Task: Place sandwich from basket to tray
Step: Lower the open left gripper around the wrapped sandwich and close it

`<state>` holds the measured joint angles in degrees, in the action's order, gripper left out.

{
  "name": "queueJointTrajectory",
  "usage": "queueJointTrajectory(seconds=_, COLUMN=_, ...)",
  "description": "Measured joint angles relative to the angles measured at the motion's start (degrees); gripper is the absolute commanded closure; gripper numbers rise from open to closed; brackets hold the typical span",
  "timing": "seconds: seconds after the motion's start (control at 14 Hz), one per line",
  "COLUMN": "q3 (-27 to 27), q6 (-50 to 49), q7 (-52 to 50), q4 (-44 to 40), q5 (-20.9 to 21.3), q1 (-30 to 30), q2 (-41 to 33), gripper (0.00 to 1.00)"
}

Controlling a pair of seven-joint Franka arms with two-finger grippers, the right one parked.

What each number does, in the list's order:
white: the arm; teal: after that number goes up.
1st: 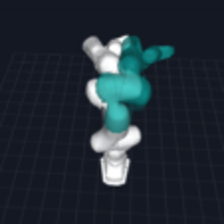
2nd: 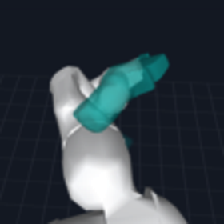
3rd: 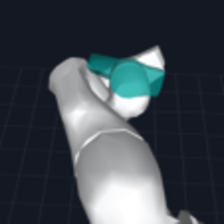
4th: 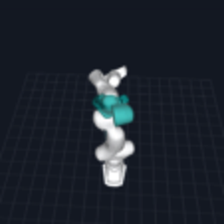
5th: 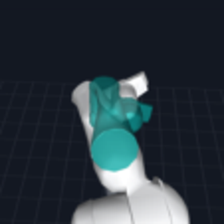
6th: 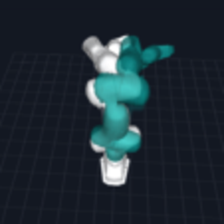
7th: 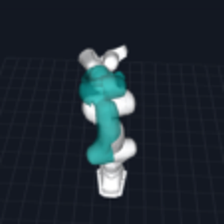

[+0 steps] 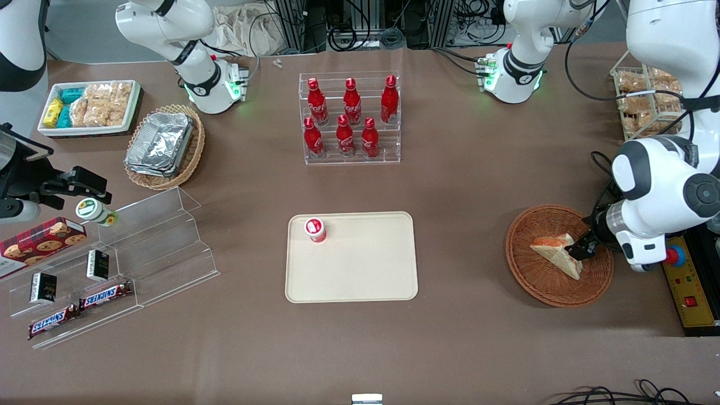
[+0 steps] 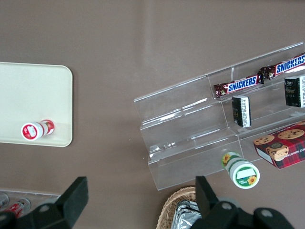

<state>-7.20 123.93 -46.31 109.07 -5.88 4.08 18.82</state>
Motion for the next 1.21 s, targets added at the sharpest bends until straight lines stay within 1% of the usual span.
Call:
queueJointTrajectory(seconds=0.14, q3=0.0, q6=1.0, q7=-0.1, q4=0.2, q5=0.1, q1=0.0, q2=1.4, gripper=0.0)
queueJointTrajectory(seconds=0.43, q3=0.9, q6=7.0, q7=-0.2, q4=0.4, q5=0.1, q1=0.1, q2=6.7, gripper=0.0)
queueJointTrajectory(seconds=0.5, q3=1.2, q6=7.5, q7=-0.3, q4=0.4, q5=0.1, q1=0.1, q2=7.7, gripper=0.16)
queueJointTrajectory(seconds=0.57, q3=1.4, q6=7.9, q7=-0.4, q4=0.4, q5=0.1, q1=0.1, q2=8.4, gripper=0.64)
queueJointTrajectory(seconds=0.64, q3=1.5, q6=8.1, q7=-0.4, q4=0.4, q5=0.1, q1=0.1, q2=8.8, gripper=0.98)
queueJointTrajectory(seconds=0.71, q3=1.5, q6=8.2, q7=-0.4, q4=0.4, q5=0.1, q1=0.1, q2=8.9, gripper=1.0)
queueJointTrajectory(seconds=1.0, q3=1.5, q6=8.0, q7=-0.4, q4=0.0, q5=0.1, q1=0.1, q2=8.2, gripper=1.0)
queueJointTrajectory(seconds=1.14, q3=1.5, q6=5.3, q7=-0.3, q4=-0.7, q5=0.1, q1=0.1, q2=6.2, gripper=1.0)
queueJointTrajectory(seconds=1.21, q3=1.5, q6=2.0, q7=0.2, q4=-1.5, q5=0.1, q1=0.1, q2=4.2, gripper=1.0)
